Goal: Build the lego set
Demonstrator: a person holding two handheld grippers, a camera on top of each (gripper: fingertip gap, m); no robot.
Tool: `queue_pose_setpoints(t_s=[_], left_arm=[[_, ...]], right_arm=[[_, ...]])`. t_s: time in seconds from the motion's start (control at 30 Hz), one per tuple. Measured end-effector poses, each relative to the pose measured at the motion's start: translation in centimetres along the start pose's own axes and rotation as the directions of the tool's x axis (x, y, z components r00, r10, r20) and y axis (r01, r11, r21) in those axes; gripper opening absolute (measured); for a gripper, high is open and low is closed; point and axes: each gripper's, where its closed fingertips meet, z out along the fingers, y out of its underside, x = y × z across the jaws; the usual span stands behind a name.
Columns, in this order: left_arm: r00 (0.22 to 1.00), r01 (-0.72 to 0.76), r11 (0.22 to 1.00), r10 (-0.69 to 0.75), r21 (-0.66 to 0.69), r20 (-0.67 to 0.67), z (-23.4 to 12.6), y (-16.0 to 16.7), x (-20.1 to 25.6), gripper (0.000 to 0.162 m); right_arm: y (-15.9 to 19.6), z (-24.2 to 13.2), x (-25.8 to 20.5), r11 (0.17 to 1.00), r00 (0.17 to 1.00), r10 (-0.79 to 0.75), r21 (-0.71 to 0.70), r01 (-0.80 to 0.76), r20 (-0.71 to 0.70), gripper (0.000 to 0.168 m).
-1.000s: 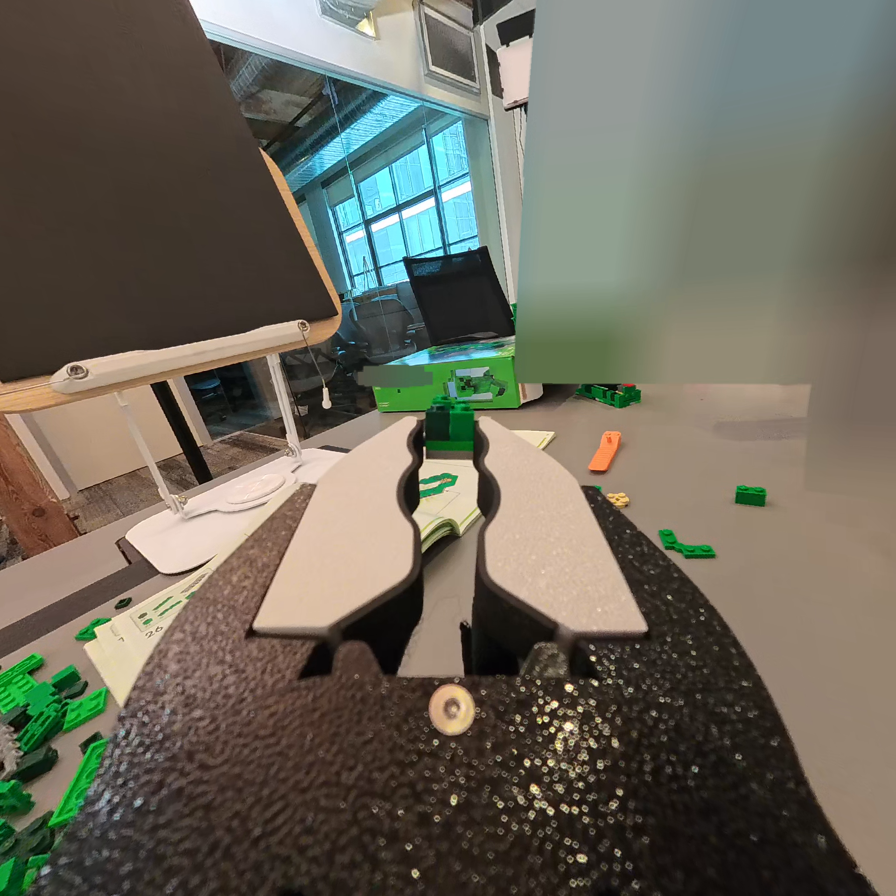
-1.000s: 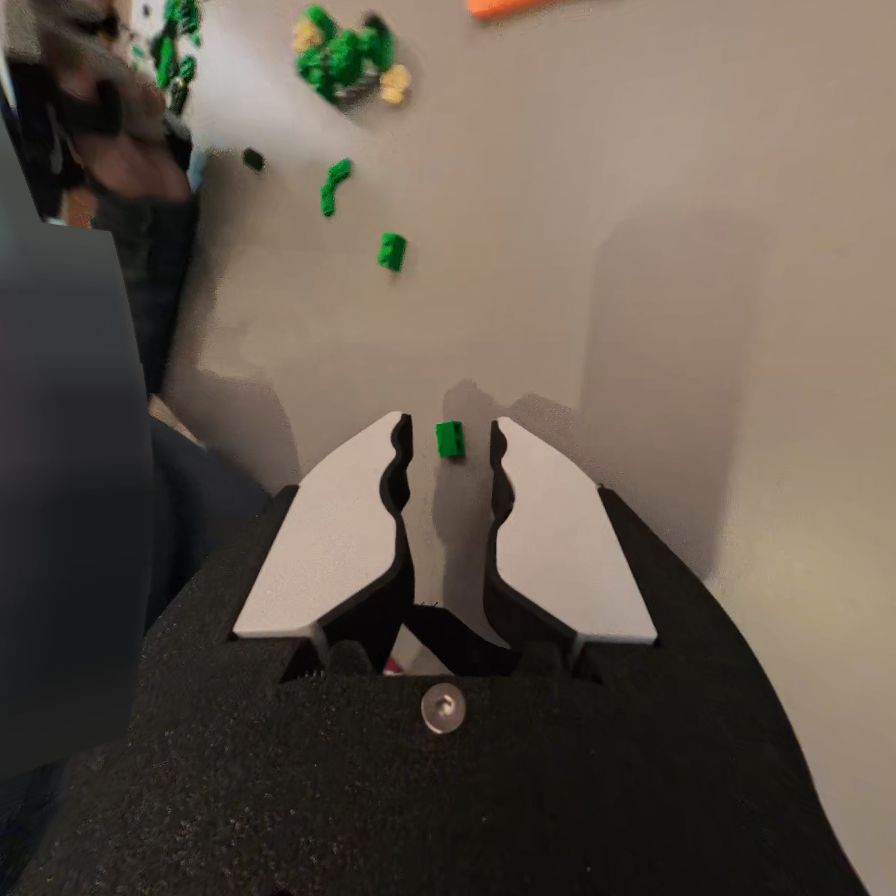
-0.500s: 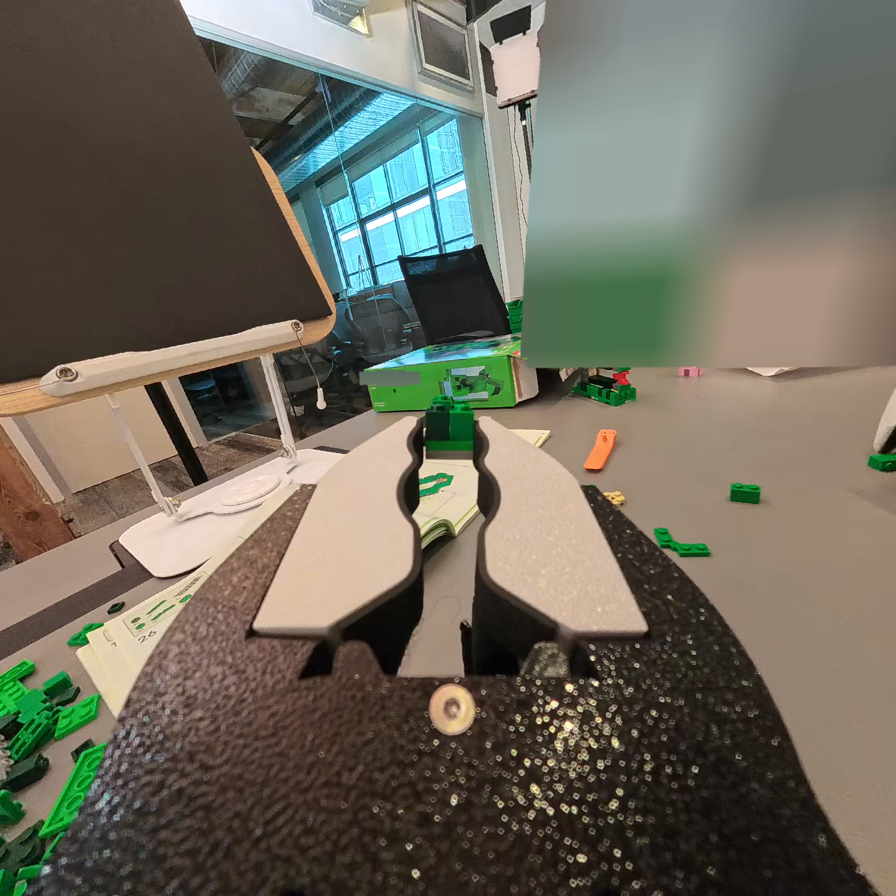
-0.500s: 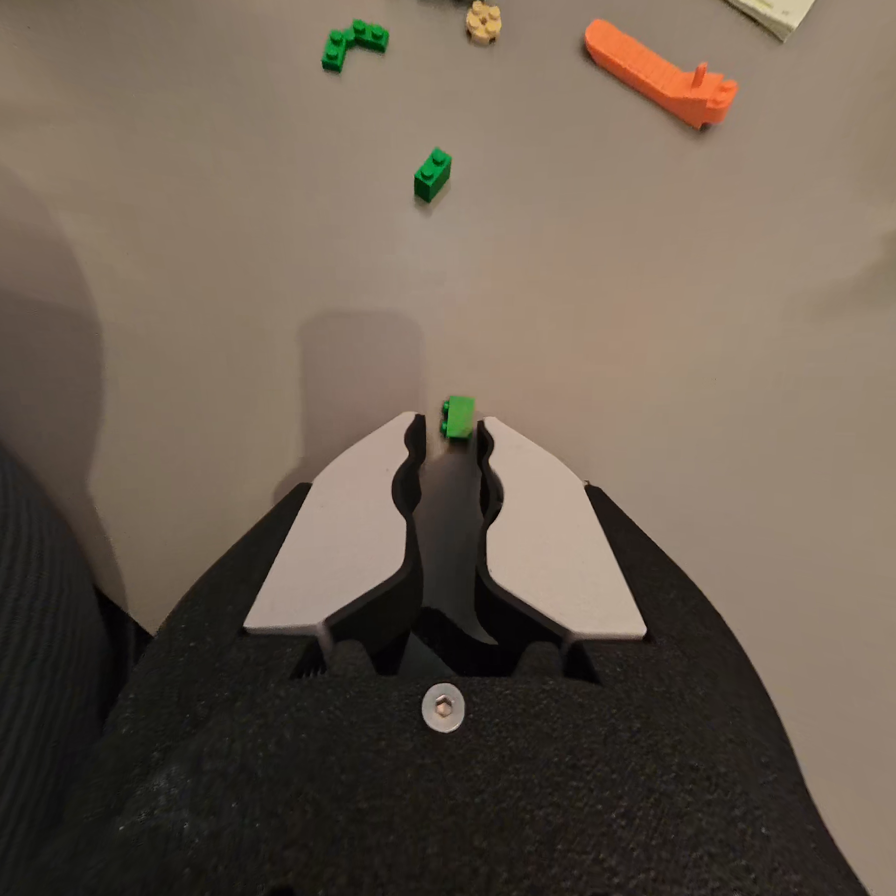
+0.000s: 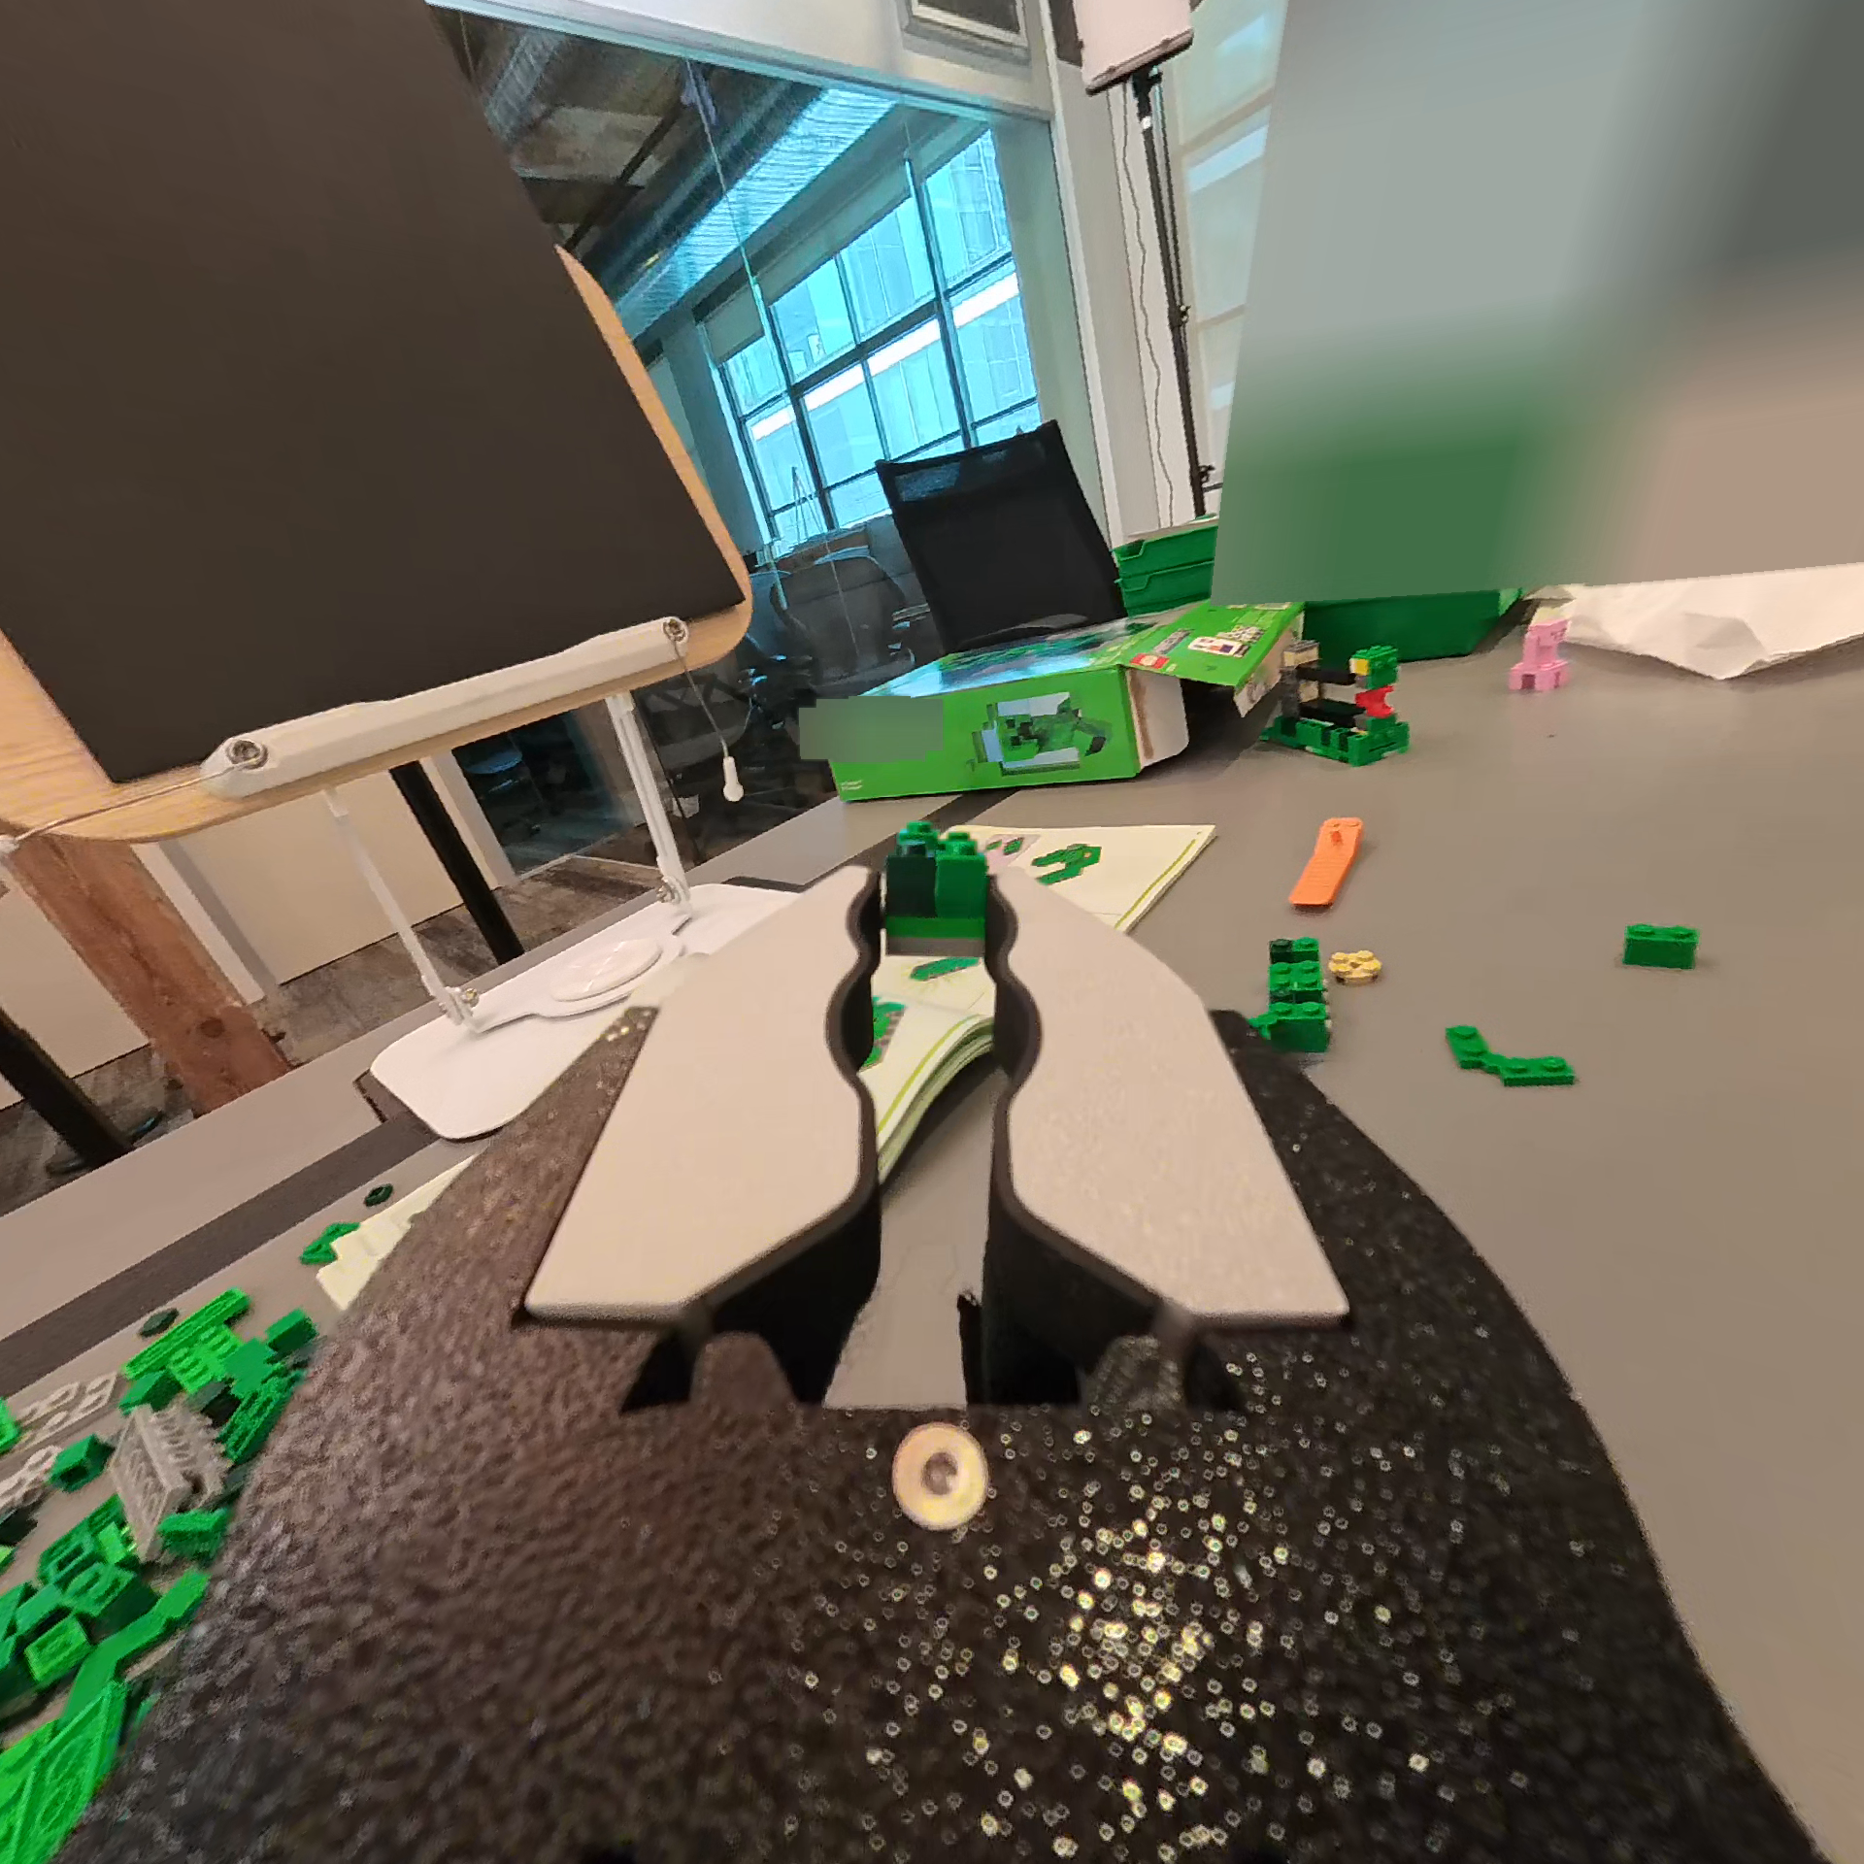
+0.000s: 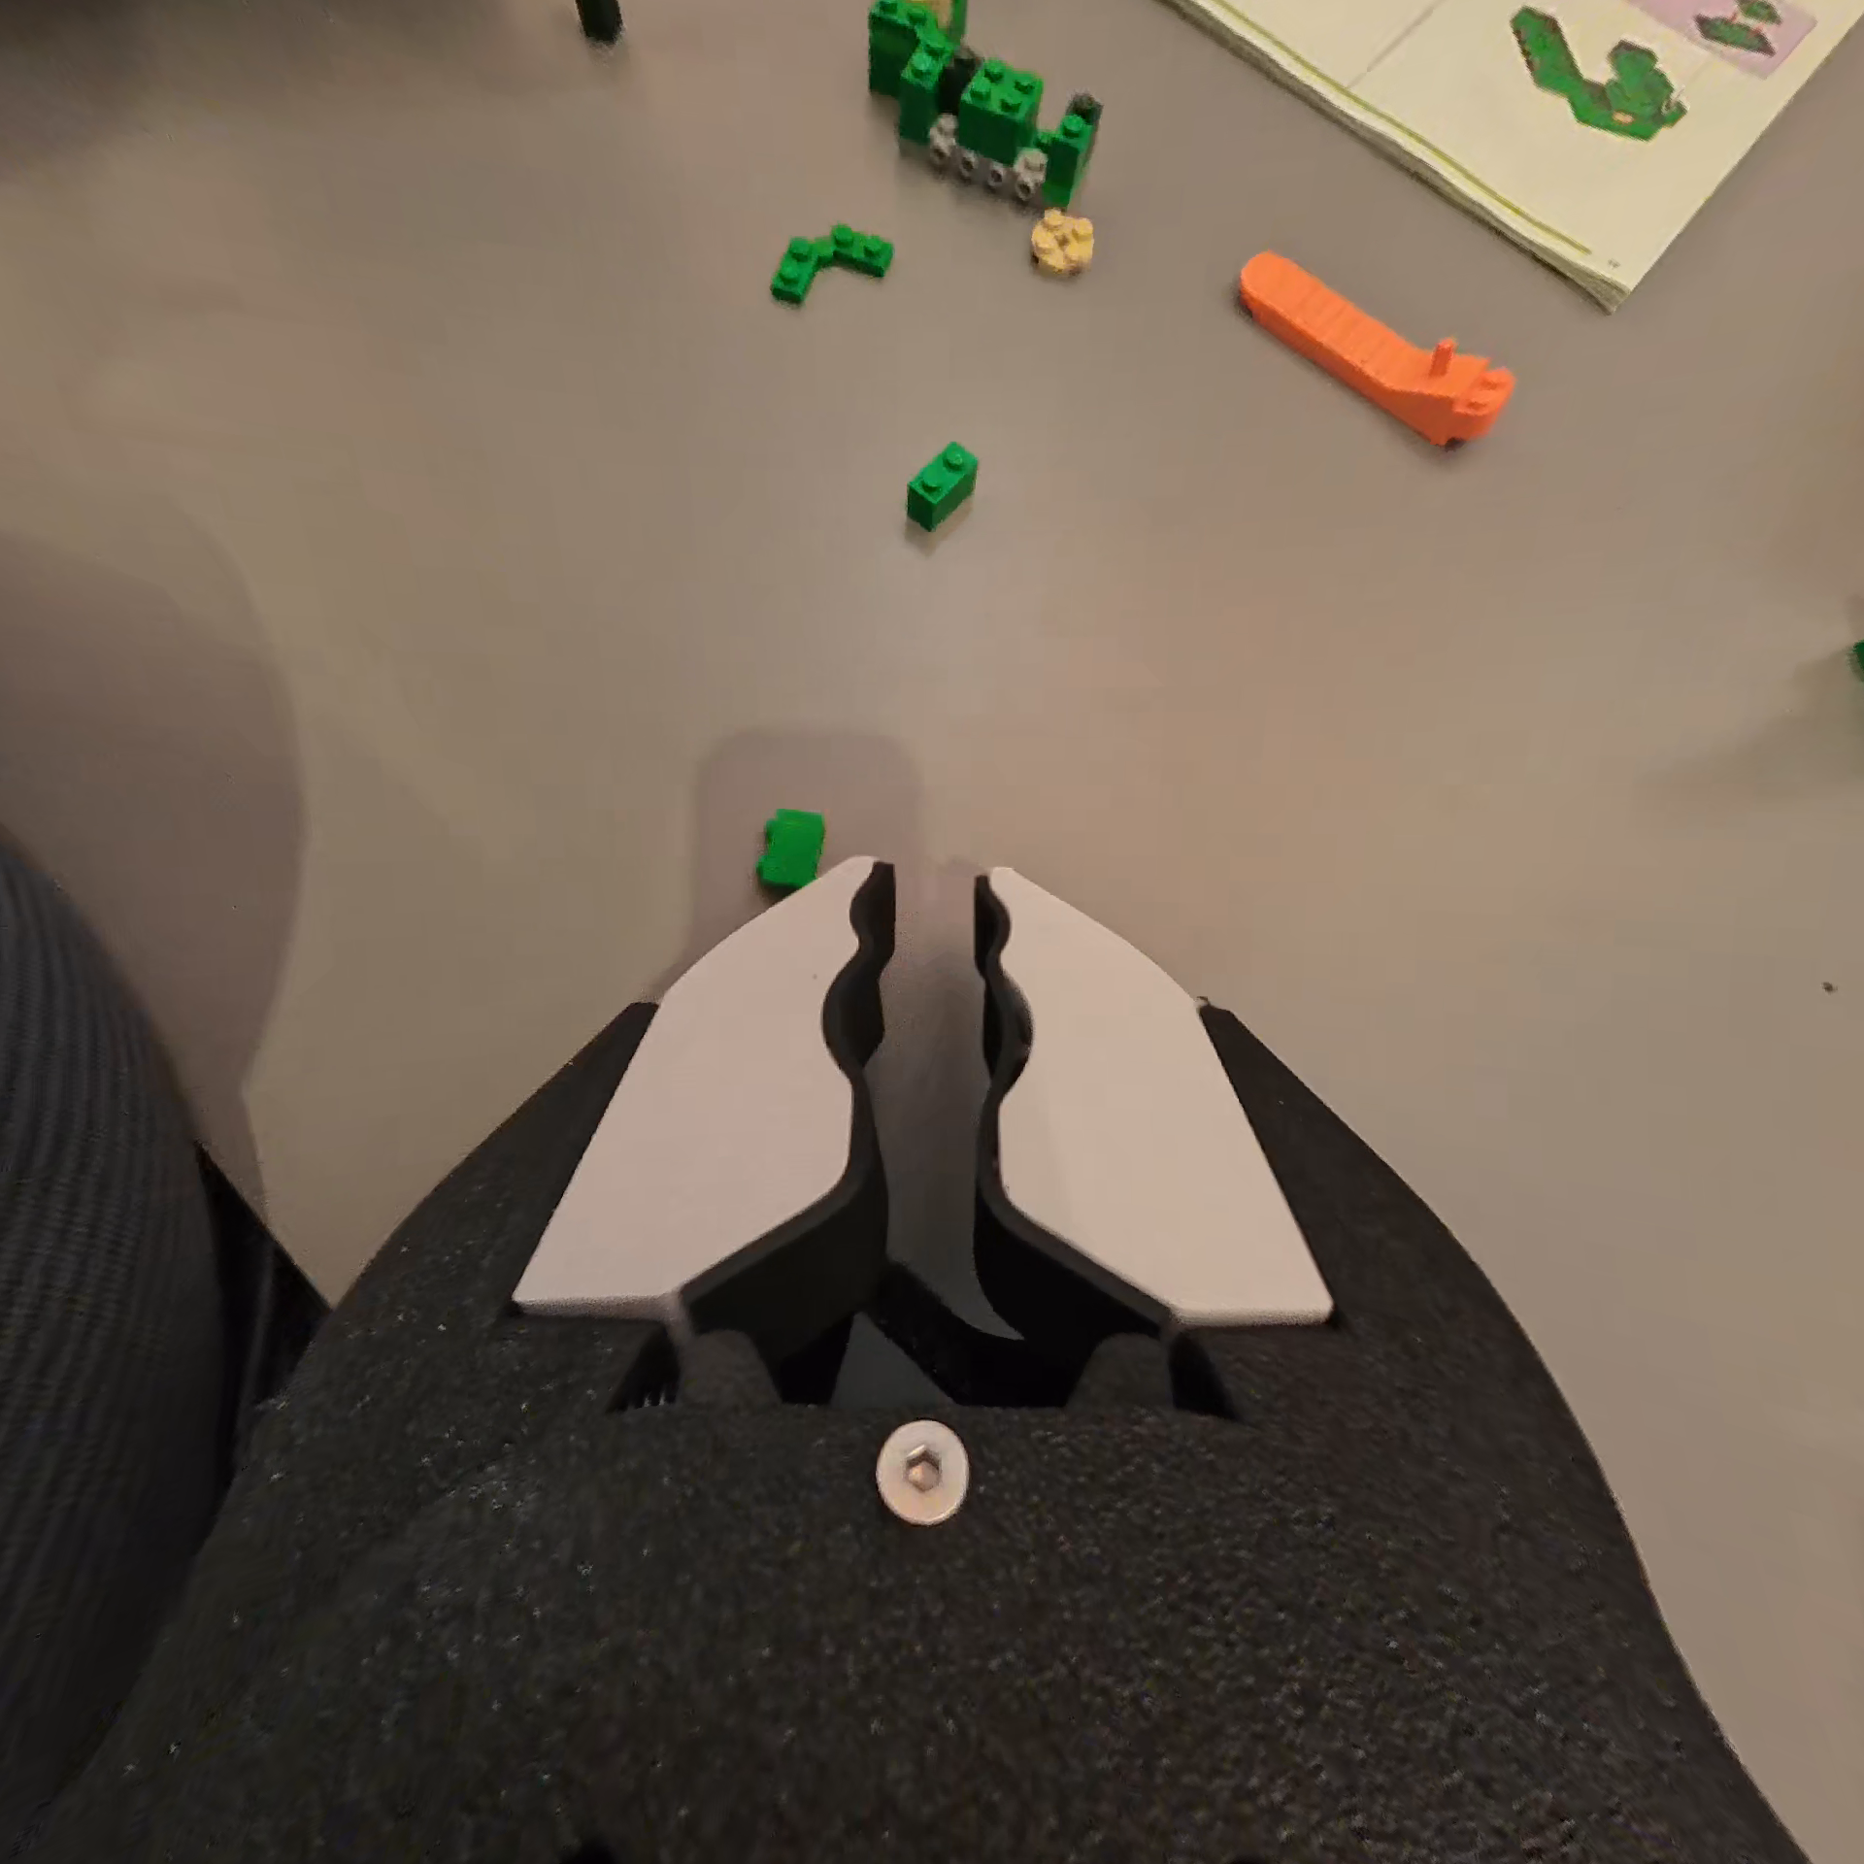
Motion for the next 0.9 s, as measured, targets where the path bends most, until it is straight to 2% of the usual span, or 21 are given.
queue_pose_setpoints(t_s=[0.13, 0.23, 0.3, 0.43, 0.6, 0.73, 0.83, 0.9], left_arm=[[1.000, -0.029, 0.999, 0.029, -0.015, -0.004, 0.2, 0.2, 0.3, 0.018], [0.999, -0.033, 0.999, 0.032, -0.023, -0.022, 0.4, 0.3, 0.6, 0.018], [0.999, -0.029, 0.999, 0.029, -0.021, -0.027, 0.5, 0.3, 0.7, 0.018], [0.999, -0.023, 1.000, 0.022, -0.019, -0.026, 0.5, 0.3, 0.6, 0.018], [0.999, -0.012, 1.000, 0.012, -0.020, -0.034, 0.5, 0.4, 0.7, 0.018], [1.000, -0.010, 1.000, 0.010, -0.016, -0.030, 0.5, 0.3, 0.6, 0.018], [1.000, -0.006, 1.000, 0.006, -0.016, -0.026, 0.5, 0.3, 0.6, 0.018], [1.000, -0.002, 1.000, 0.002, -0.015, -0.019, 0.4, 0.3, 0.4, 0.018]], right_arm=[[0.6, -0.6, -0.8, 1.000, 1.000, -0.011, 0.004, 0.010, 0.023, 0.018], [1.1, -0.7, -2.2, 0.985, 0.984, -0.175, 0.016, 0.174, 0.041, 0.021], [0.9, -0.6, -2.2, 0.977, 0.977, -0.210, 0.037, 0.209, 0.027, 0.023], [-0.1, 0.2, -3.3, 0.996, 0.994, -0.069, 0.060, 0.063, 0.090, 0.023], [0.7, 1.3, -2.7, 0.997, 0.996, -0.076, -0.002, 0.077, 0.040, 0.022], [0.0, 1.5, -2.6, 0.999, 0.997, -0.045, 0.000, 0.045, 0.069, 0.009], [-0.8, 1.2, -2.1, 1.000, 0.988, 0.013, -0.010, -0.011, 0.151, 0.009], [-0.9, 0.8, -1.5, 0.994, 0.962, 0.089, -0.081, -0.070, 0.258, 0.009]])
